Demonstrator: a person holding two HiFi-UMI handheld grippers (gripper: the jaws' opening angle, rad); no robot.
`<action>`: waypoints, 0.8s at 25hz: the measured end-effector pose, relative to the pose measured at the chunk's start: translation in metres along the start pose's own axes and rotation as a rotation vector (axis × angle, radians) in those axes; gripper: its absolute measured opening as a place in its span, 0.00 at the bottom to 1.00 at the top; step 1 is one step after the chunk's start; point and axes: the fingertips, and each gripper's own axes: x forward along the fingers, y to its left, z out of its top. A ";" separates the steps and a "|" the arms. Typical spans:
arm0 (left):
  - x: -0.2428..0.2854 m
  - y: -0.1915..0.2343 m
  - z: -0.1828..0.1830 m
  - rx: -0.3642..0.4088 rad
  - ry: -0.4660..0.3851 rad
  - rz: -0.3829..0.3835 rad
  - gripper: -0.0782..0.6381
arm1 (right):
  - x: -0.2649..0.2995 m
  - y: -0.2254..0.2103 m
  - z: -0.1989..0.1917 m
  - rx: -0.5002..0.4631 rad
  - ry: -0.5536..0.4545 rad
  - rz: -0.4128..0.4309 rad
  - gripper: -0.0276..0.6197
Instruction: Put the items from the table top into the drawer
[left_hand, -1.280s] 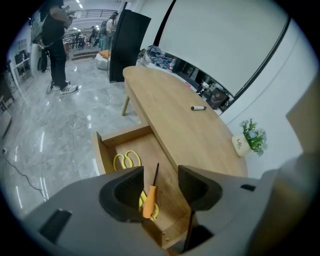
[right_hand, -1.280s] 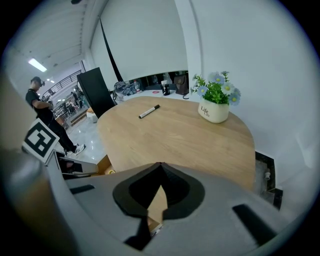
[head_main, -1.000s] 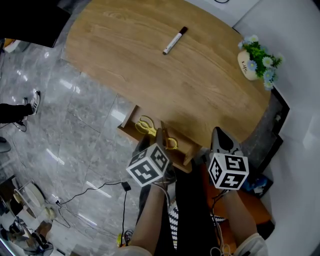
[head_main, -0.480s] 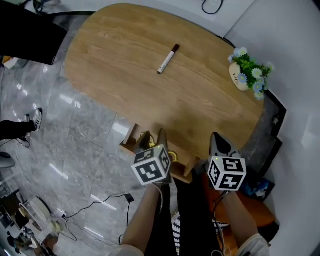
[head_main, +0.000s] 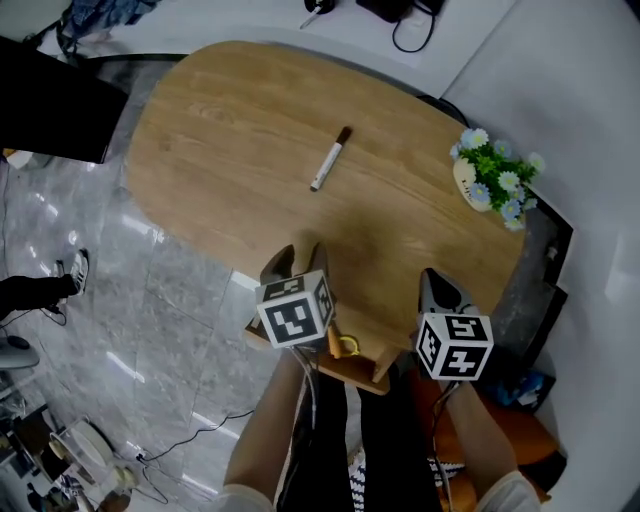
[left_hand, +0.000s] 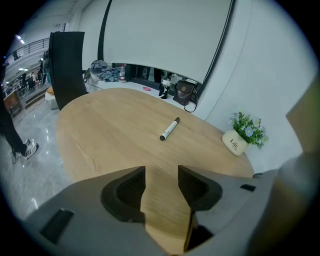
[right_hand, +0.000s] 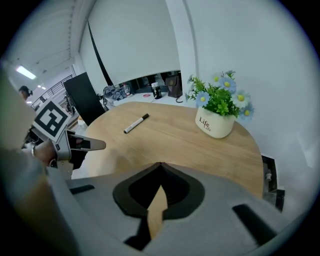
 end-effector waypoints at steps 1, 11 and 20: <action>0.005 0.001 0.007 0.013 -0.001 -0.001 0.39 | 0.004 -0.001 0.005 0.001 -0.002 -0.001 0.03; 0.051 -0.002 0.054 0.274 0.023 -0.030 0.39 | 0.039 -0.004 0.042 -0.021 -0.002 -0.008 0.03; 0.091 -0.020 0.088 0.424 0.054 -0.082 0.39 | 0.067 0.000 0.058 0.041 0.011 0.020 0.03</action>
